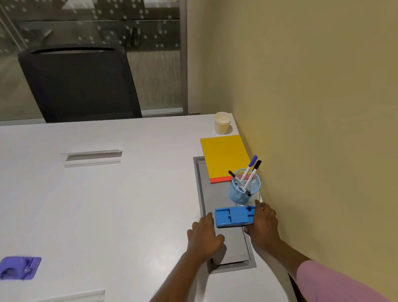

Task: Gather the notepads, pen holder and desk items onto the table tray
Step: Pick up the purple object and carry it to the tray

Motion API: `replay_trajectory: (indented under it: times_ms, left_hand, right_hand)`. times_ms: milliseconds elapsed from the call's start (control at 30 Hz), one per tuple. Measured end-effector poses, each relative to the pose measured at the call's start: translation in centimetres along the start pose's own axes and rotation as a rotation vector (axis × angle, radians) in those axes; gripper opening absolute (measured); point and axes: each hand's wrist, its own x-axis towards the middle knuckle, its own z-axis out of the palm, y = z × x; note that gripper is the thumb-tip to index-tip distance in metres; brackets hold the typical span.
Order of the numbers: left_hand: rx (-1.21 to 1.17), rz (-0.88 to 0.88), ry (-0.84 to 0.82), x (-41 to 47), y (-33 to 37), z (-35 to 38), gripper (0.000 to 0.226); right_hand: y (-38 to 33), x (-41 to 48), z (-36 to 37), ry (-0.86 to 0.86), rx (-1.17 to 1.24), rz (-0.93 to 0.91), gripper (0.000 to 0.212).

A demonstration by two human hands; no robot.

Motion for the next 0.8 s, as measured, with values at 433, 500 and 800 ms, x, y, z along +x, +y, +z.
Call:
replay_trajectory:
  times_ms: [433,500,800]
  left_hand:
    - [0.348,-0.084,0.257,-7.9,-9.6,-9.4,0.061]
    - [0.373,-0.116,0.295,-9.5,-11.9,-10.7,0.059]
    - [0.519,-0.3,0.385,-16.9,-21.7,-17.7,0.061]
  right_hand:
    - [-11.4,-8.6,5.1,0.122,0.052,-0.348,0.069]
    - [-13.7,-9.5,5.8,0.093,0.069,-0.429,0.068]
    - [-25.7,-13.1,8.9,0.056,0.052,-0.723,0.063]
